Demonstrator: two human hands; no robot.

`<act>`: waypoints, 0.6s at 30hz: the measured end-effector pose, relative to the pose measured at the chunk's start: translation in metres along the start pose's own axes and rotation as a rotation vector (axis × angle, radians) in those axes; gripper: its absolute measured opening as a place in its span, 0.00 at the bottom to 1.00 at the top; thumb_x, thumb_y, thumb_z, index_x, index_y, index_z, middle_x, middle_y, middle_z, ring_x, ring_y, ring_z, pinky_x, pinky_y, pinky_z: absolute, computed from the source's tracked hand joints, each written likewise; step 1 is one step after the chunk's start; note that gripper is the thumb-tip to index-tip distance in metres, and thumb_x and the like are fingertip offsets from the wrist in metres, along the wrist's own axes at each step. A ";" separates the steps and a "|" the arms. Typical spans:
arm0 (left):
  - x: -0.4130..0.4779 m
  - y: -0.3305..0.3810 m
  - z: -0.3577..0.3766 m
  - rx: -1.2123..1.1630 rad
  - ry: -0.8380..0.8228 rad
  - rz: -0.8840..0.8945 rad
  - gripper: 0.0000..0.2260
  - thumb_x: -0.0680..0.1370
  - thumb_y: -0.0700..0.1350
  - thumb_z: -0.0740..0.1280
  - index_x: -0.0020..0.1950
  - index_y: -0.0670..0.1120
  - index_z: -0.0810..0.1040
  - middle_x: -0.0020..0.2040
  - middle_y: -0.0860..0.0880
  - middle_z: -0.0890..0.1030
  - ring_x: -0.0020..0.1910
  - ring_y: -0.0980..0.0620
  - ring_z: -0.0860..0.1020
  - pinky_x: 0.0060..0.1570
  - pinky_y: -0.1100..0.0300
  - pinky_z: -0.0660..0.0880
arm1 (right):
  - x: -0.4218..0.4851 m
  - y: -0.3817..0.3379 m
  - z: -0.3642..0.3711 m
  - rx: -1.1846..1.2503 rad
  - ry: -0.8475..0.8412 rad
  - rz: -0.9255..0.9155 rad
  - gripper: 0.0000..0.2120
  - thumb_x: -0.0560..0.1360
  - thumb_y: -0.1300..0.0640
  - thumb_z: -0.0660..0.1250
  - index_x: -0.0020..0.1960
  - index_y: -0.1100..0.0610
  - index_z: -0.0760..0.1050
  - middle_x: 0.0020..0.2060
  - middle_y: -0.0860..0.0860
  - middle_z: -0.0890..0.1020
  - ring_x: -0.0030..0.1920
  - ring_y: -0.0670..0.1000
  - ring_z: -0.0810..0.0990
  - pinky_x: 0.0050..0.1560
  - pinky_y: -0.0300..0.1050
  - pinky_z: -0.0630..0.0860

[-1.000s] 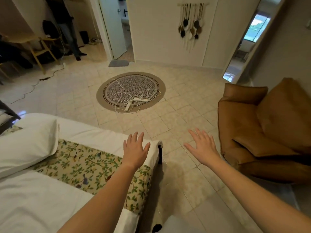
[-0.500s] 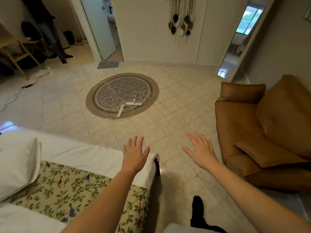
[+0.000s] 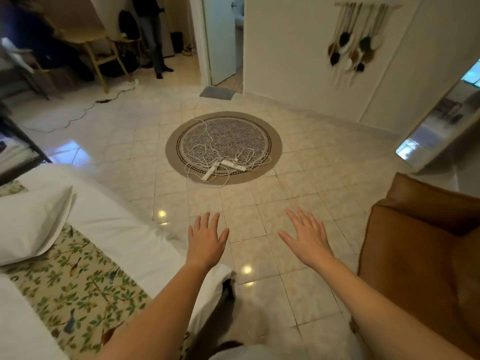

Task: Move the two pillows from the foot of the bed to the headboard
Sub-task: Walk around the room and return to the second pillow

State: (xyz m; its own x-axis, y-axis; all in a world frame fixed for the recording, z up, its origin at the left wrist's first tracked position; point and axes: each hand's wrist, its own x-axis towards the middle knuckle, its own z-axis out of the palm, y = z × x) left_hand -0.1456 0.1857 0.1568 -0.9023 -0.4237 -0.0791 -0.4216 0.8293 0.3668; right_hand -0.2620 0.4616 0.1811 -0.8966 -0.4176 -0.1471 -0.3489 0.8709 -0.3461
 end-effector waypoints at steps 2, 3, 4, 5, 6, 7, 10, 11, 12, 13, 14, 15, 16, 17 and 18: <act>0.017 0.010 0.005 0.001 0.007 -0.022 0.28 0.83 0.63 0.52 0.82 0.53 0.59 0.82 0.47 0.59 0.81 0.41 0.54 0.78 0.41 0.54 | 0.027 0.009 -0.005 -0.011 -0.017 -0.026 0.36 0.77 0.27 0.48 0.81 0.38 0.47 0.82 0.47 0.48 0.81 0.52 0.43 0.79 0.59 0.41; 0.026 0.014 0.007 0.004 0.010 -0.029 0.28 0.83 0.63 0.51 0.82 0.53 0.59 0.82 0.47 0.59 0.82 0.41 0.54 0.78 0.41 0.54 | 0.041 0.012 -0.007 -0.011 -0.019 -0.036 0.36 0.77 0.27 0.48 0.81 0.38 0.47 0.82 0.47 0.48 0.81 0.52 0.43 0.79 0.59 0.41; 0.037 0.017 0.009 0.004 0.011 -0.038 0.28 0.83 0.63 0.51 0.82 0.54 0.58 0.83 0.48 0.58 0.82 0.42 0.53 0.78 0.41 0.54 | 0.055 0.014 -0.009 -0.010 -0.021 -0.047 0.36 0.77 0.27 0.48 0.81 0.38 0.47 0.82 0.47 0.48 0.81 0.52 0.43 0.79 0.59 0.41; 0.049 0.020 0.010 0.000 0.012 -0.051 0.28 0.83 0.63 0.51 0.82 0.54 0.58 0.83 0.48 0.58 0.82 0.42 0.53 0.78 0.41 0.54 | 0.071 0.015 -0.011 -0.011 -0.022 -0.059 0.35 0.77 0.27 0.48 0.81 0.38 0.47 0.82 0.47 0.48 0.81 0.52 0.43 0.78 0.59 0.41; 0.062 0.023 0.012 -0.004 0.016 -0.065 0.28 0.83 0.63 0.51 0.82 0.54 0.57 0.83 0.48 0.58 0.82 0.42 0.53 0.78 0.41 0.54 | 0.086 0.016 -0.012 -0.015 -0.024 -0.072 0.35 0.78 0.27 0.49 0.81 0.38 0.48 0.82 0.47 0.48 0.81 0.52 0.43 0.78 0.59 0.41; 0.075 0.025 0.013 -0.006 0.021 -0.077 0.28 0.84 0.63 0.51 0.82 0.54 0.58 0.83 0.48 0.58 0.82 0.42 0.53 0.78 0.41 0.54 | 0.102 0.016 -0.013 -0.019 -0.028 -0.085 0.35 0.78 0.27 0.49 0.81 0.38 0.48 0.82 0.47 0.49 0.81 0.52 0.44 0.78 0.59 0.41; 0.121 0.027 0.017 -0.009 0.044 -0.094 0.28 0.84 0.63 0.51 0.82 0.53 0.58 0.82 0.47 0.58 0.82 0.42 0.53 0.78 0.42 0.54 | 0.152 0.015 -0.015 -0.023 -0.036 -0.121 0.35 0.77 0.28 0.49 0.81 0.38 0.48 0.82 0.47 0.49 0.81 0.53 0.44 0.78 0.59 0.42; 0.138 0.028 0.018 -0.009 0.049 -0.100 0.28 0.84 0.62 0.52 0.82 0.53 0.58 0.82 0.47 0.59 0.82 0.42 0.54 0.78 0.42 0.54 | 0.170 0.014 -0.017 -0.025 -0.033 -0.133 0.35 0.77 0.28 0.50 0.81 0.38 0.48 0.82 0.47 0.49 0.81 0.53 0.44 0.78 0.59 0.42; 0.153 0.028 0.018 -0.009 0.051 -0.107 0.28 0.84 0.62 0.52 0.82 0.53 0.59 0.82 0.47 0.59 0.81 0.42 0.54 0.78 0.42 0.55 | 0.186 0.013 -0.019 -0.032 -0.030 -0.142 0.35 0.77 0.28 0.50 0.81 0.38 0.48 0.82 0.47 0.49 0.81 0.53 0.44 0.78 0.59 0.42; 0.169 0.029 0.017 -0.011 0.046 -0.115 0.28 0.84 0.62 0.52 0.82 0.52 0.59 0.82 0.47 0.59 0.81 0.42 0.54 0.77 0.42 0.55 | 0.202 0.013 -0.021 -0.040 -0.030 -0.146 0.35 0.78 0.28 0.50 0.81 0.38 0.49 0.82 0.46 0.49 0.81 0.53 0.44 0.78 0.59 0.42; 0.186 0.030 0.017 -0.017 0.038 -0.121 0.28 0.84 0.62 0.53 0.82 0.52 0.59 0.82 0.47 0.60 0.81 0.42 0.54 0.77 0.41 0.56 | 0.219 0.012 -0.024 -0.047 -0.033 -0.143 0.35 0.78 0.28 0.50 0.81 0.38 0.49 0.82 0.46 0.49 0.81 0.53 0.44 0.78 0.59 0.42; 0.203 0.032 0.017 -0.022 0.035 -0.124 0.28 0.84 0.62 0.53 0.82 0.52 0.59 0.82 0.47 0.60 0.81 0.42 0.54 0.77 0.41 0.56 | 0.236 0.012 -0.026 -0.051 -0.038 -0.139 0.35 0.78 0.28 0.50 0.81 0.38 0.48 0.82 0.46 0.49 0.81 0.53 0.44 0.78 0.59 0.42; 0.220 0.033 0.015 -0.026 0.037 -0.123 0.28 0.84 0.62 0.53 0.82 0.52 0.59 0.82 0.46 0.60 0.81 0.42 0.55 0.77 0.41 0.56 | 0.253 0.010 -0.030 -0.053 -0.044 -0.138 0.35 0.77 0.28 0.50 0.81 0.38 0.48 0.82 0.46 0.49 0.81 0.52 0.44 0.79 0.58 0.41; 0.238 0.035 0.012 -0.027 0.040 -0.122 0.28 0.84 0.62 0.53 0.82 0.52 0.59 0.82 0.46 0.60 0.81 0.41 0.55 0.77 0.41 0.56 | 0.271 0.009 -0.034 -0.053 -0.048 -0.141 0.35 0.77 0.28 0.49 0.81 0.37 0.48 0.82 0.46 0.49 0.81 0.52 0.44 0.79 0.58 0.41; 0.255 0.036 0.009 -0.024 0.043 -0.120 0.28 0.84 0.62 0.53 0.82 0.52 0.59 0.82 0.46 0.60 0.81 0.41 0.55 0.77 0.40 0.56 | 0.289 0.007 -0.039 -0.056 -0.047 -0.148 0.35 0.77 0.28 0.49 0.81 0.38 0.48 0.82 0.46 0.49 0.81 0.53 0.44 0.78 0.58 0.40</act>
State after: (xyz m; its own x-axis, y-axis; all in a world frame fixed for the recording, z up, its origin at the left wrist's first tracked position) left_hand -0.3919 0.1105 0.1415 -0.8409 -0.5346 -0.0844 -0.5233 0.7633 0.3787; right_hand -0.5344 0.3571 0.1725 -0.8208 -0.5533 -0.1422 -0.4922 0.8112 -0.3156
